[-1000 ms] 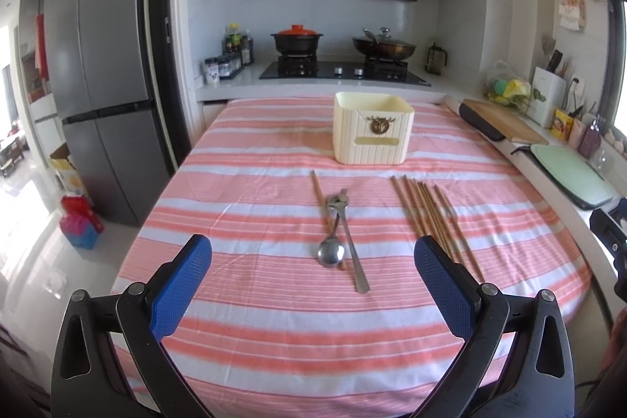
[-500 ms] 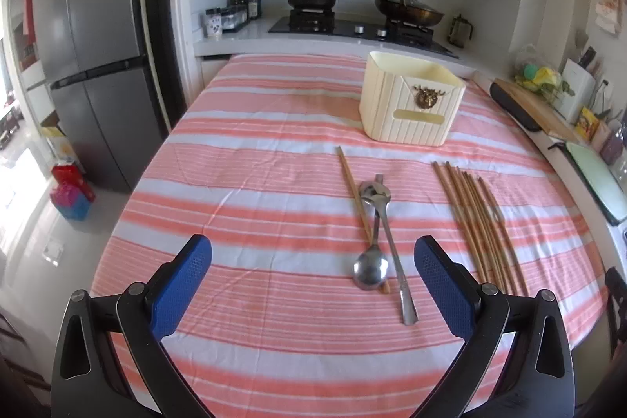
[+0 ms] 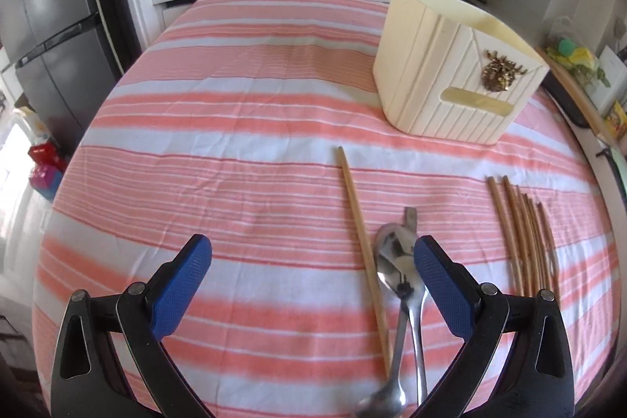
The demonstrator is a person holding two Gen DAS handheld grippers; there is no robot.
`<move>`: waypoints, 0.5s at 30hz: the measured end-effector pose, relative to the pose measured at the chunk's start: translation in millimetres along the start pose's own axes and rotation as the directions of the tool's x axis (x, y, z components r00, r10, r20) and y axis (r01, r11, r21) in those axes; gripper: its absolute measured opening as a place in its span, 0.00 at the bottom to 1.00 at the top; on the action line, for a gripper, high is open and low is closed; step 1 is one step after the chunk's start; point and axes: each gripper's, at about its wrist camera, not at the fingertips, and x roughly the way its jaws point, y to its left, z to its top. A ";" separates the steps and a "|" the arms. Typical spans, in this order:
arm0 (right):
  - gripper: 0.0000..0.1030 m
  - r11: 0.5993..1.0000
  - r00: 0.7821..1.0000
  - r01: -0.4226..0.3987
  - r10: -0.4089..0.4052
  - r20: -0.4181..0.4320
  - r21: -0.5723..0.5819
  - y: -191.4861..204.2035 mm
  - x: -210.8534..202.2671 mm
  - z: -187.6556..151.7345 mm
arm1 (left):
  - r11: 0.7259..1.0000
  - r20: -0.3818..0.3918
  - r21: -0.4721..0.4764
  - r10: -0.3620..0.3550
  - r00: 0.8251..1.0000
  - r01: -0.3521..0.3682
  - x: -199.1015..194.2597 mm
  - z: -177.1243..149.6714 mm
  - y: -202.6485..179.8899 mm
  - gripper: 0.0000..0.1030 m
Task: Organize utensils
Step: 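Move the right gripper to the wooden chopsticks while the left gripper approaches one chopstick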
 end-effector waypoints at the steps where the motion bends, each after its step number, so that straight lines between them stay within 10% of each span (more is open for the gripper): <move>1: 1.00 1.000 1.000 -0.001 0.001 -0.009 -0.002 0.8 2.5 -0.2 | 1.000 -0.006 -0.015 0.004 1.000 -0.004 7.8 5.3 1.2 0.99; 12: 1.00 0.999 0.996 -0.036 0.036 -0.086 -0.001 -17.2 58.7 29.6 | 0.996 -0.062 0.006 0.090 0.994 -0.090 43.5 7.8 9.3 0.99; 15: 0.81 0.996 0.984 -0.086 0.088 -0.154 0.019 -22.7 91.6 40.7 | 0.996 -0.078 -0.009 0.085 0.993 -0.086 46.9 6.9 18.1 0.99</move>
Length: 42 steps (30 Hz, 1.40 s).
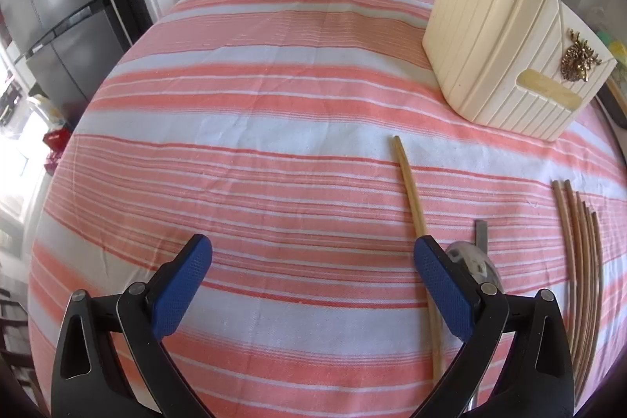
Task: Organize utensils
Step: 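Move the right gripper to the wooden chopsticks while the left gripper approaches one chopstick, then close the right gripper on chopsticks while the left gripper grasps a single chopstick, lift both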
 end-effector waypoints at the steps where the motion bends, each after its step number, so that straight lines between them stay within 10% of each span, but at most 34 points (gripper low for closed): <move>1: 0.74 1.000 0.999 -0.026 0.026 -0.026 0.002 -0.7 10.1 4.9 | 1.000 -0.004 -0.003 -0.004 1.000 0.004 1.3 0.1 2.0 0.99; 7: 0.39 0.997 0.990 -0.076 0.072 -0.122 -0.029 3.8 52.7 23.7 | 0.997 -0.007 -0.026 -0.075 0.997 0.074 -3.6 1.2 9.4 0.99; 16: 0.13 0.990 0.973 -0.102 0.078 -0.218 -0.100 16.3 78.5 30.1 | 0.995 -0.042 -0.028 -0.101 0.994 0.100 2.4 6.1 6.2 0.99; 25: 0.12 0.986 0.964 -0.088 0.049 -0.261 -0.142 17.4 88.2 43.3 | 0.999 -0.039 0.042 0.014 0.999 -0.013 19.6 19.1 -3.1 1.00; 37: 0.15 0.987 0.968 -0.099 0.066 -0.241 -0.127 10.5 99.1 55.2 | 0.993 -0.016 0.002 -0.115 0.993 0.116 0.3 27.1 -2.1 0.99; 42: 0.15 0.986 0.970 -0.090 0.055 -0.237 -0.143 15.3 105.0 62.0 | 0.998 -0.070 0.044 -0.034 0.997 0.037 21.9 29.7 -22.8 0.96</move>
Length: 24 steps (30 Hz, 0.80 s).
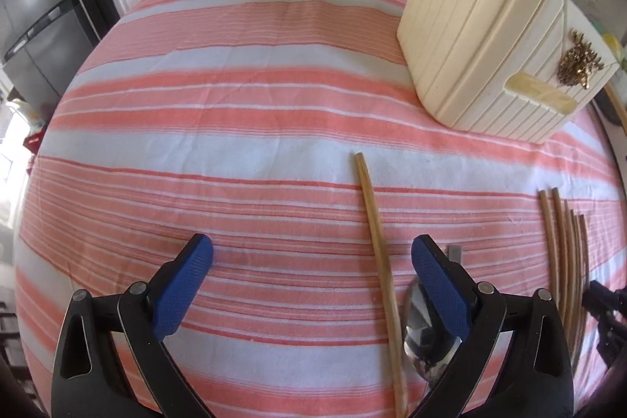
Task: Organize utensils
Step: 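Close the right gripper on chopsticks while the left gripper grasps a single chopstick, lift both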
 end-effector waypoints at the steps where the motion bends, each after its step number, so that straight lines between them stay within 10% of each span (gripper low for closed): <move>1: 0.15 1.000 1.000 0.000 0.000 -0.001 0.001 0.9 0.8 2.5 | 1.000 0.021 0.015 0.025 0.999 -0.025 -1.1 -0.5 -2.8 0.94; 4: 0.15 1.000 1.000 -0.008 0.008 -0.003 -0.004 -2.3 4.1 9.0 | 0.999 0.030 0.030 0.011 0.999 -0.012 -6.3 1.1 -6.2 0.73; 9: 0.14 0.999 1.000 -0.007 0.007 -0.019 -0.031 -1.4 13.6 28.4 | 0.995 0.012 0.055 -0.083 0.996 0.082 -9.1 8.7 -8.5 0.08; 16: 0.06 0.997 0.997 -0.077 0.078 -0.018 0.024 -16.8 34.8 75.5 | 0.976 0.038 -0.036 -0.211 0.977 0.213 -6.9 34.1 7.7 0.04; 24: 0.06 0.971 0.971 -0.199 0.177 0.164 0.129 -39.4 -1.8 102.8 | 0.974 0.228 0.005 -0.221 0.948 0.226 -90.3 39.6 18.4 0.04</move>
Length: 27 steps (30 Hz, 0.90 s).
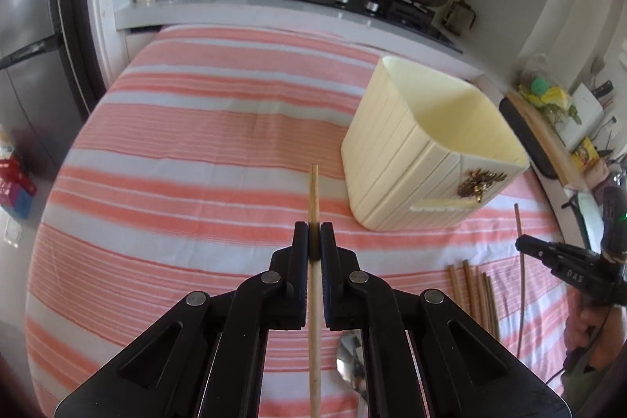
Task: Organize utensils
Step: 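Close the right gripper on chopsticks while the left gripper grasps a single chopstick, lift both, then carry the chopsticks over the cream holder and open both grippers to drop them in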
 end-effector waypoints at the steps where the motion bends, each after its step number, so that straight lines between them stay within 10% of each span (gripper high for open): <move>1: 0.06 1.000 0.999 -0.010 0.010 0.031 -0.001 2.2 -11.5 1.5 | 1.000 0.020 0.000 -0.009 1.000 0.009 -11.0 1.0 -0.1 0.04; 19: 0.06 0.993 0.902 0.014 0.039 0.430 -0.120 68.7 -187.0 -27.1 | 0.992 0.278 0.068 -0.125 0.952 0.111 -155.6 -12.7 -22.3 0.04; 27: 0.06 0.991 0.852 0.031 0.040 0.523 -0.127 86.8 -215.8 15.7 | 0.987 0.371 0.081 -0.156 0.916 0.135 -180.9 49.1 -44.8 0.04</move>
